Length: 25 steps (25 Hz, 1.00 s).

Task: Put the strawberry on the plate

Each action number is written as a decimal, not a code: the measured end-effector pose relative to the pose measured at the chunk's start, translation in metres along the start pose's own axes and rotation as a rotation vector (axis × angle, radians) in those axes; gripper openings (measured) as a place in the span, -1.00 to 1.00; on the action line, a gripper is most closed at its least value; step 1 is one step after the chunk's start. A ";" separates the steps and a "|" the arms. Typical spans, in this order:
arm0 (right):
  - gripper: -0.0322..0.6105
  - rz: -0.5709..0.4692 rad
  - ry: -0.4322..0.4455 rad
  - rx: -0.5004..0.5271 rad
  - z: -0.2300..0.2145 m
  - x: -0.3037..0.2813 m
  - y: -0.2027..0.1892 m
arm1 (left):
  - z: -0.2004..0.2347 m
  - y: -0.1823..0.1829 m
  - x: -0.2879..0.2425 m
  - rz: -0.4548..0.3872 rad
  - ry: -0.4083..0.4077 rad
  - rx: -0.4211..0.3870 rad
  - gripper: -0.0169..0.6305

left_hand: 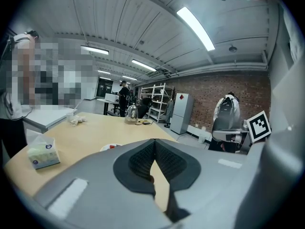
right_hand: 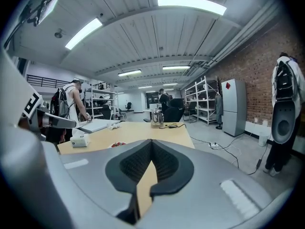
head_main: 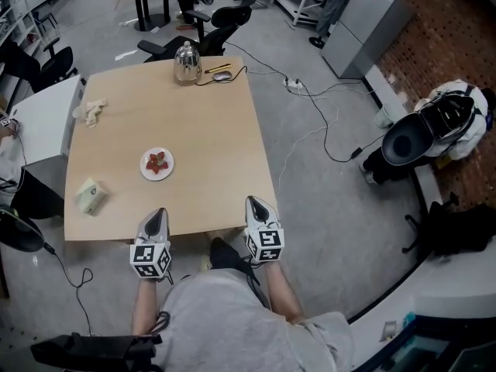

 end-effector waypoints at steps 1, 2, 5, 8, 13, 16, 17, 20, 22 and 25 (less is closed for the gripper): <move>-0.88 0.002 0.001 0.002 0.001 0.000 0.000 | 0.000 0.000 0.001 0.000 0.001 -0.001 -0.89; -0.89 0.002 0.001 0.005 0.001 0.000 0.000 | 0.000 0.000 0.002 0.000 0.002 -0.003 -0.89; -0.89 -0.004 0.004 0.012 0.002 -0.002 0.001 | 0.001 0.001 0.003 -0.002 0.006 -0.005 -0.89; -0.88 -0.011 0.007 0.011 0.003 -0.003 0.004 | 0.004 0.001 0.004 -0.005 0.012 -0.006 -0.89; -0.89 -0.009 0.014 0.012 0.003 -0.005 0.006 | 0.004 0.005 0.003 -0.008 0.014 -0.006 -0.89; -0.89 -0.010 0.020 0.011 0.003 -0.006 0.007 | 0.004 0.006 0.003 -0.007 0.017 -0.003 -0.89; -0.88 -0.010 0.022 0.010 0.003 -0.007 0.008 | 0.004 0.006 0.003 -0.006 0.018 -0.003 -0.89; -0.89 -0.013 0.024 0.008 0.003 -0.008 0.009 | 0.004 0.007 0.002 -0.005 0.018 -0.004 -0.89; -0.89 -0.013 0.025 0.008 0.003 -0.008 0.010 | 0.004 0.007 0.001 -0.005 0.018 -0.003 -0.89; -0.89 -0.011 0.028 0.007 0.004 -0.009 0.009 | 0.005 0.007 0.001 -0.005 0.020 -0.002 -0.89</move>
Point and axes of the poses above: the fingertips, and each gripper's own axes: x backward along the fingers, z to its left, y out of its top, the point moved 3 cm from there along x, backward along the fingers, and after that the axes turned 11 degrees about -y, right-handed, at the moved point
